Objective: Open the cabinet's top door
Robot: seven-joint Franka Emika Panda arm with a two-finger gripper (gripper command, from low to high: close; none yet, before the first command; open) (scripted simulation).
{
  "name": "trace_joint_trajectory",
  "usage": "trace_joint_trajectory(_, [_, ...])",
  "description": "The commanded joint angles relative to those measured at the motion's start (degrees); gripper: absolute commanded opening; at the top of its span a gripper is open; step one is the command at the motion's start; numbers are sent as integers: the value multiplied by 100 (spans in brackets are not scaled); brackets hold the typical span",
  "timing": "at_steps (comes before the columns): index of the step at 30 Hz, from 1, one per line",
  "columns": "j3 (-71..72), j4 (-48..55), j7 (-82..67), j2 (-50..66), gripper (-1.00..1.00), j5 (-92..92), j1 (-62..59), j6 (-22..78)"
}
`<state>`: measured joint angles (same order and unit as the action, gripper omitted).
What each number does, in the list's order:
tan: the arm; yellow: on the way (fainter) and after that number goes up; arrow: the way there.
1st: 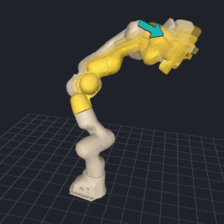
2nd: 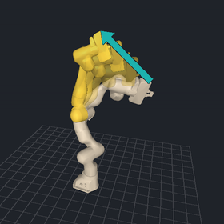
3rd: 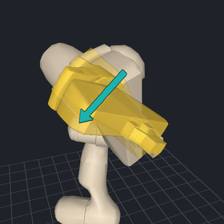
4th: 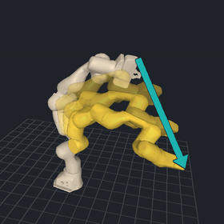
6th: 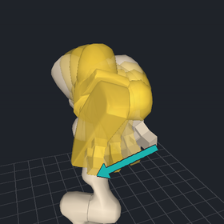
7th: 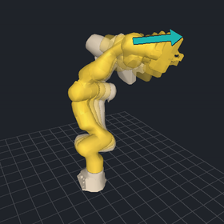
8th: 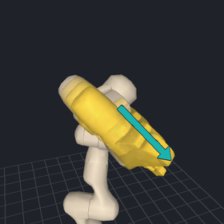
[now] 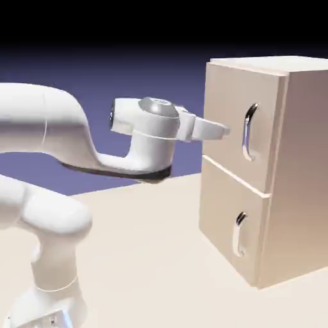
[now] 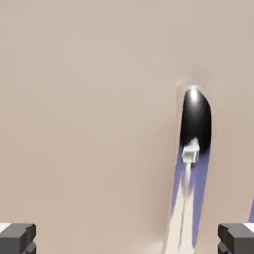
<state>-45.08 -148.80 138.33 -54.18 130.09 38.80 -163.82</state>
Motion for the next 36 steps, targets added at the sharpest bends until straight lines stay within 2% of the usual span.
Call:
trace_joint_trajectory(1, [-86, 23, 184, -41, 0, 250, 73, 20])
trace_joint_trajectory(13, [-1123, 304, 2388, -536, 0, 3240, 949, 254])
trace_joint_trajectory(15, [-1144, 310, 2432, -546, 0, 3300, 967, 259])
trace_joint_trajectory(20, [-1722, 1028, 2574, -97, 0, 3488, 1980, 498])
trace_joint_trajectory(21, [-1722, 1028, 2574, -97, -100, 3488, 1980, 498])
trace_joint_trajectory(28, [-599, -22, 2400, -71, -100, 2491, 735, 1366])
trace_joint_trajectory(36, [1042, -776, 2767, 118, -100, 1467, -770, 1816])
